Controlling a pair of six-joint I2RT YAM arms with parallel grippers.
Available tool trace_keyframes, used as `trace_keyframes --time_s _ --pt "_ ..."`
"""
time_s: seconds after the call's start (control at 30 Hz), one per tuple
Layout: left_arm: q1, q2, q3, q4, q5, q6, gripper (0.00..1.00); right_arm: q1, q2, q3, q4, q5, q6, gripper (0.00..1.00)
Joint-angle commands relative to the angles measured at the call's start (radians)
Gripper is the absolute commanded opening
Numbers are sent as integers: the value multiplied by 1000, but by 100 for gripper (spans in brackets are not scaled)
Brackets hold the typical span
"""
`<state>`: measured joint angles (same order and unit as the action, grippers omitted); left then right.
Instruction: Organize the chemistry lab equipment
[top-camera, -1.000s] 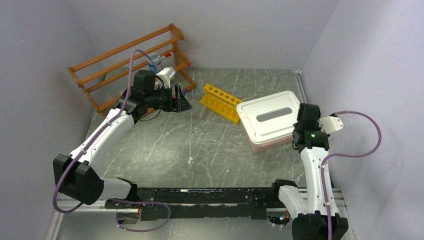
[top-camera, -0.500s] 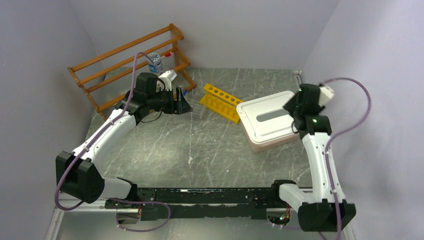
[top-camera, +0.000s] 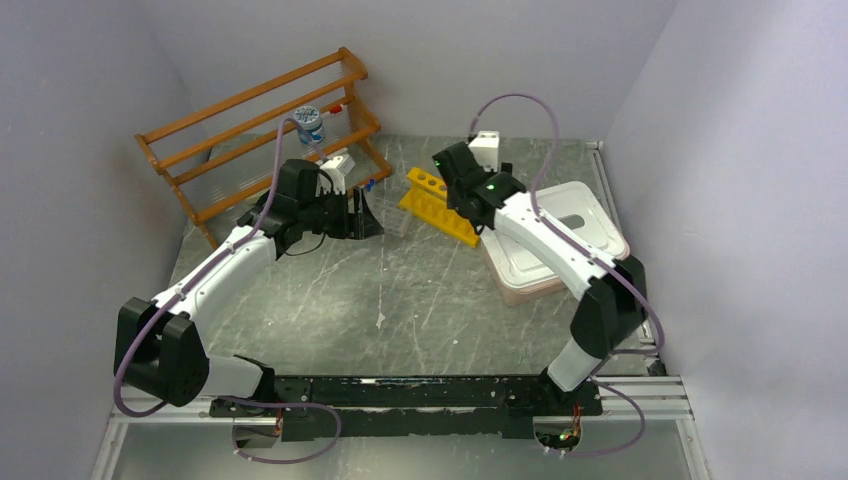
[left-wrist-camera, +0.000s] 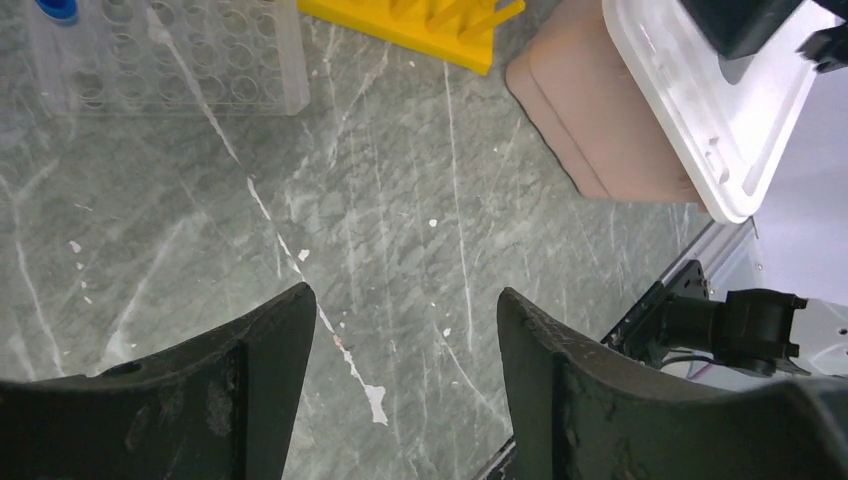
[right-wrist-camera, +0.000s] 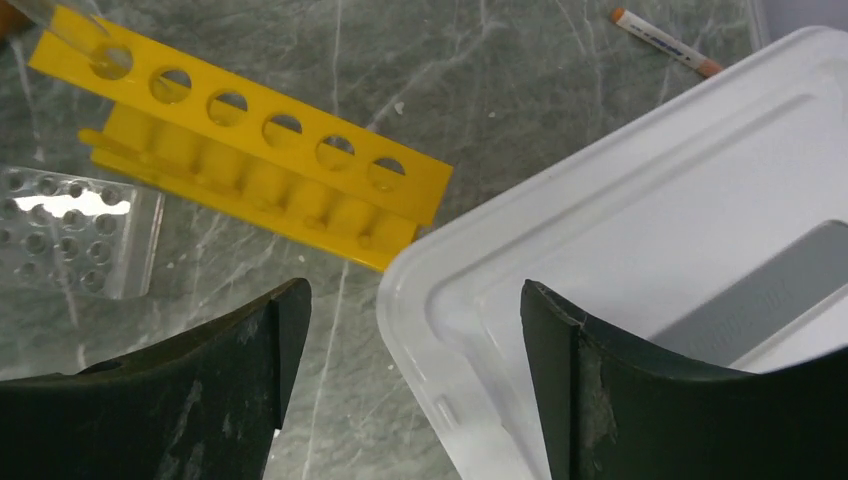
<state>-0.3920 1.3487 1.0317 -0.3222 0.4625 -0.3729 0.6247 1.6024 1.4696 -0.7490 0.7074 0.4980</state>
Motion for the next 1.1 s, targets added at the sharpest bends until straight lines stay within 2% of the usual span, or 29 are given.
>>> trace_keyframes --time_s 0.0,0.27,0.47,0.73,1.07 --pt "-7 -17 -5 44 -52 26 70 25 84 83 -17 125 -48 81" --pt "-2 0 2 21 -100 24 69 44 228 140 -111 295 -26 82" --pt "-2 2 9 -6 -163 28 69 38 232 91 -56 273 -50 82" --pt "1 28 24 -41 -204 26 68 -15 283 169 -275 321 174 75" --pt "8 28 25 -53 -228 23 68 -51 234 137 -313 294 208 70"
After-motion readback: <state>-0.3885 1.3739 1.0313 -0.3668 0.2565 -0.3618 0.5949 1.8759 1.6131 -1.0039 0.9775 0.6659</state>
